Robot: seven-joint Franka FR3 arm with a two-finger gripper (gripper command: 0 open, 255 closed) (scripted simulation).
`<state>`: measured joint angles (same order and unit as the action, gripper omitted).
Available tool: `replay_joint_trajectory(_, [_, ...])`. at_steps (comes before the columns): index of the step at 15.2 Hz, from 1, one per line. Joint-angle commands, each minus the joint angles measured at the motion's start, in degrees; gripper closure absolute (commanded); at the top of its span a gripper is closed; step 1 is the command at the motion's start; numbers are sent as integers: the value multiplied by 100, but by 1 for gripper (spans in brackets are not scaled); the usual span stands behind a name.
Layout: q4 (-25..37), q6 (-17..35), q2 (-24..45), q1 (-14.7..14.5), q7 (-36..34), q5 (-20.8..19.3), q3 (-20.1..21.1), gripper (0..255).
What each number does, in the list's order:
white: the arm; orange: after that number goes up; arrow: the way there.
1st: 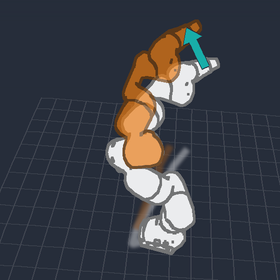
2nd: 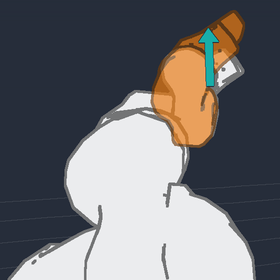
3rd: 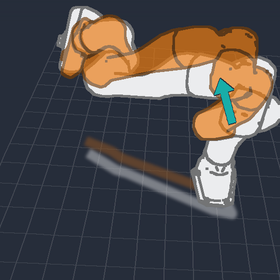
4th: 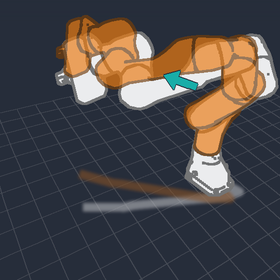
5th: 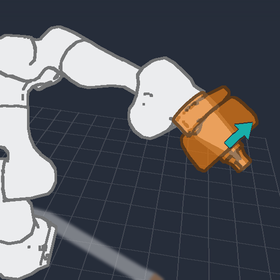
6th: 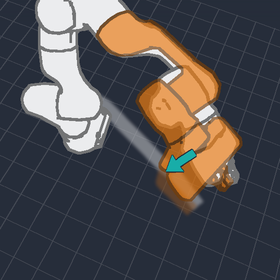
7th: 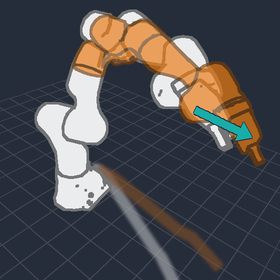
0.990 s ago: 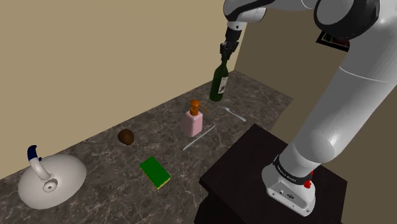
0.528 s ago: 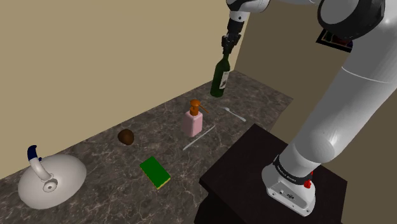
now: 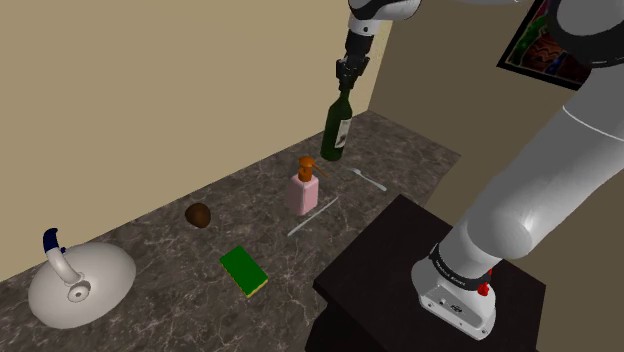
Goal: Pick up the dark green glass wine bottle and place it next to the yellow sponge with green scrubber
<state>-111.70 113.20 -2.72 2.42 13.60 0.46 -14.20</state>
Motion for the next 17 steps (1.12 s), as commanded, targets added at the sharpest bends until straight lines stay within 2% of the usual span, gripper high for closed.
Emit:
replay_joint_trajectory(1, [-337,91,-263,-127,-313,-79,149,255])
replay_joint_trajectory(9, [-1052,157,-914,-575,-1461,-182,802,255])
replay_joint_trajectory(17, [-1350,151,-1204,-1031,-2595,-111,1517,255])
